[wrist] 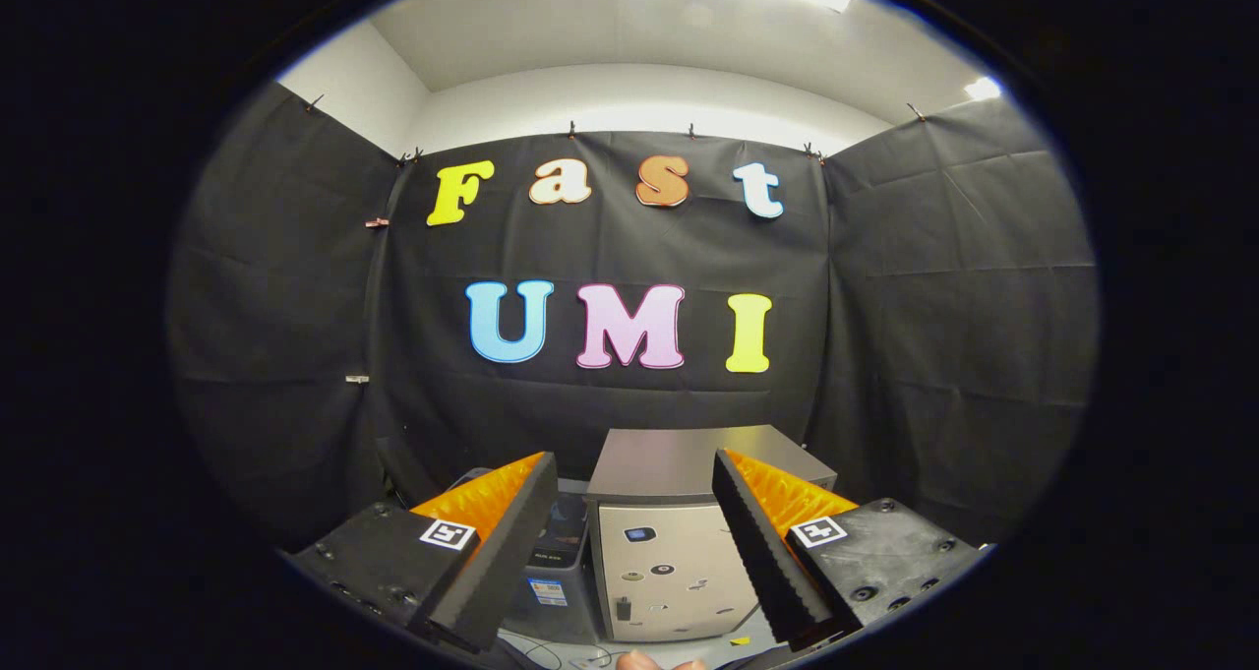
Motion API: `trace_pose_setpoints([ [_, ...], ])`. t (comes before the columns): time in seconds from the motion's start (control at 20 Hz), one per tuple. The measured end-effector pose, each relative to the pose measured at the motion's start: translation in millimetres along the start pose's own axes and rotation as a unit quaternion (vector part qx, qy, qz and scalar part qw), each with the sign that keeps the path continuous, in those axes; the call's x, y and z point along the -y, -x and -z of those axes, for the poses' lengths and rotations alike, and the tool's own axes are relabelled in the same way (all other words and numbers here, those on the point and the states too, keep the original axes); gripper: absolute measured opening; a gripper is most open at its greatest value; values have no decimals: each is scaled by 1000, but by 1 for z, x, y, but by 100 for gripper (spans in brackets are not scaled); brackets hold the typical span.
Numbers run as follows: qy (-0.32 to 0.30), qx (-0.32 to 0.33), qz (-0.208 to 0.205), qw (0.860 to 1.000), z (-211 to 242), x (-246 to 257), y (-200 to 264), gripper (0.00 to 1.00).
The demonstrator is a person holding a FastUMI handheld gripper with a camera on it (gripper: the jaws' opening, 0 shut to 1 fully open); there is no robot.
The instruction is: Put the clothes into the washing machine and then close the washing machine lid.
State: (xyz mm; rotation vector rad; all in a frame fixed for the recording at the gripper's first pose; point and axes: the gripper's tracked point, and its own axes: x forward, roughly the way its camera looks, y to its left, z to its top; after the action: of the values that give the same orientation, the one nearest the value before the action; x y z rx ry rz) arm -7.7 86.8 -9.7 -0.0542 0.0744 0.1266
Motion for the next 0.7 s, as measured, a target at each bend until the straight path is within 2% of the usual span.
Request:
trace_pose_setpoints([
  [0.7,12,-6,9,1000,5,0,-3,100],
])
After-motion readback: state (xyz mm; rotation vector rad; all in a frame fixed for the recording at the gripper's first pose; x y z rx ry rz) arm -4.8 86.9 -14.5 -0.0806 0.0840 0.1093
